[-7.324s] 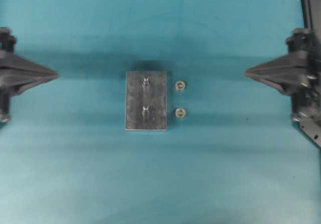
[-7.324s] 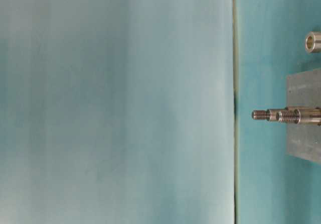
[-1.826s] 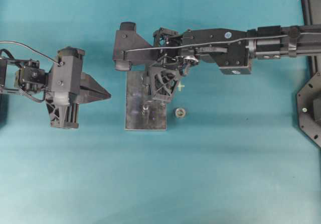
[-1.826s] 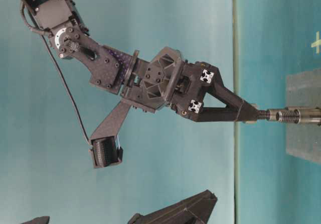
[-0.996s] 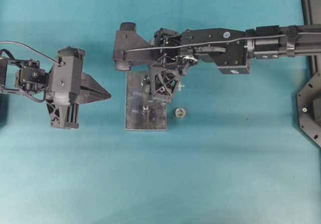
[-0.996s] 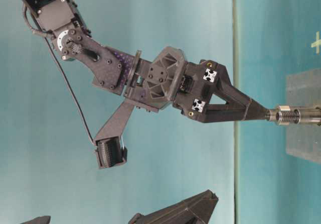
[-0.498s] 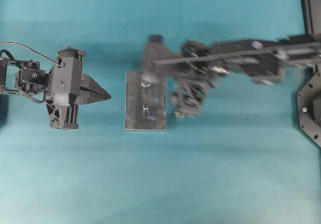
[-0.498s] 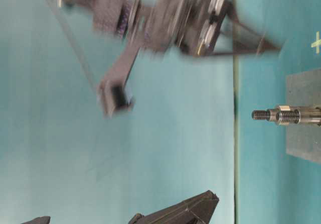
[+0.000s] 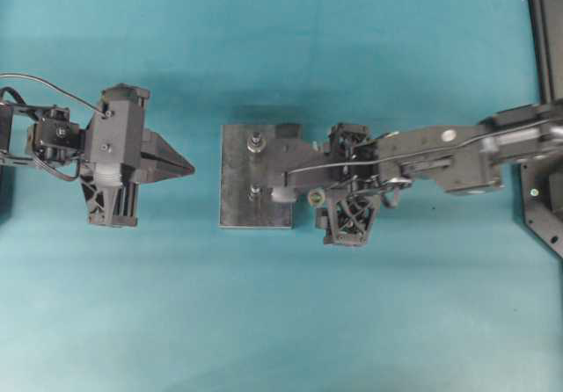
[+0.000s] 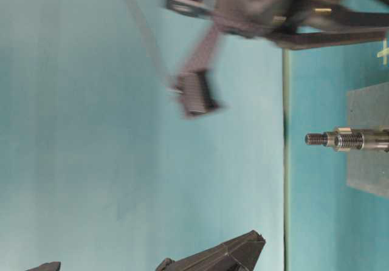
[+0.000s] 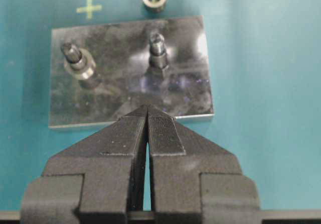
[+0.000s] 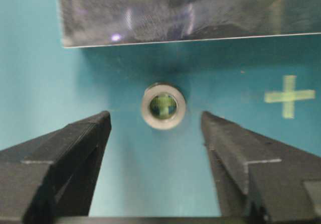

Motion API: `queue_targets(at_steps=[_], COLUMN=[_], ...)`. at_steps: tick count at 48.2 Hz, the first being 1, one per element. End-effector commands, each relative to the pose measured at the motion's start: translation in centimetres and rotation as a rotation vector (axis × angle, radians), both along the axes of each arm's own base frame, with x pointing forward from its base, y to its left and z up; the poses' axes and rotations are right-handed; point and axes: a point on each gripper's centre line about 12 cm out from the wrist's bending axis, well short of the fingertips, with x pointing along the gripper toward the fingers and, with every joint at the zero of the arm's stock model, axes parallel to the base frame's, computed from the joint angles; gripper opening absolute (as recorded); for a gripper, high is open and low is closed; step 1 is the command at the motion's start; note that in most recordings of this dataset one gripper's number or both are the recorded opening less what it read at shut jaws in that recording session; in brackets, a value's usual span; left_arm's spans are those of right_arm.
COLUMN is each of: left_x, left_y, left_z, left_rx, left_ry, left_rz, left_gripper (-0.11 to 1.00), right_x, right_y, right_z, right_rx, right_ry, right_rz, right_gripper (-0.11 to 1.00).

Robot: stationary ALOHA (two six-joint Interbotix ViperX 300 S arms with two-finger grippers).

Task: Insert the washer onto the shaft.
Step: 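Move the right gripper to the lower washer and grasp it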

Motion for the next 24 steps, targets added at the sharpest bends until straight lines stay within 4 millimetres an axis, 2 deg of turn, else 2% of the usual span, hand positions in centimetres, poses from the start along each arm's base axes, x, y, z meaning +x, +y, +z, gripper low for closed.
queue_targets(at_steps=[1,20,24], left_x=[0.29,0.22,0.19], left_y=[-0.09,-0.24,-0.33], left_z=[0.70,0.64,0.60], left_rx=[0.000,0.001,0.001], left_ry=[-0.025,-0.023,-0.023], left_rz=[-0.003,-0.008,-0.011], left_gripper=[0.00,0.00,0.00], right_x=[0.81,1.26,1.24], right_y=[-0.24,-0.71,-0.71], right_z=[0.59,-0.26,-0.26], right_rx=[0.001,0.000,0.000], right_ry=[-0.031,-0.038,-0.037], right_rz=[-0.013,-0.027,-0.027], right_gripper=[0.72,0.65,0.59])
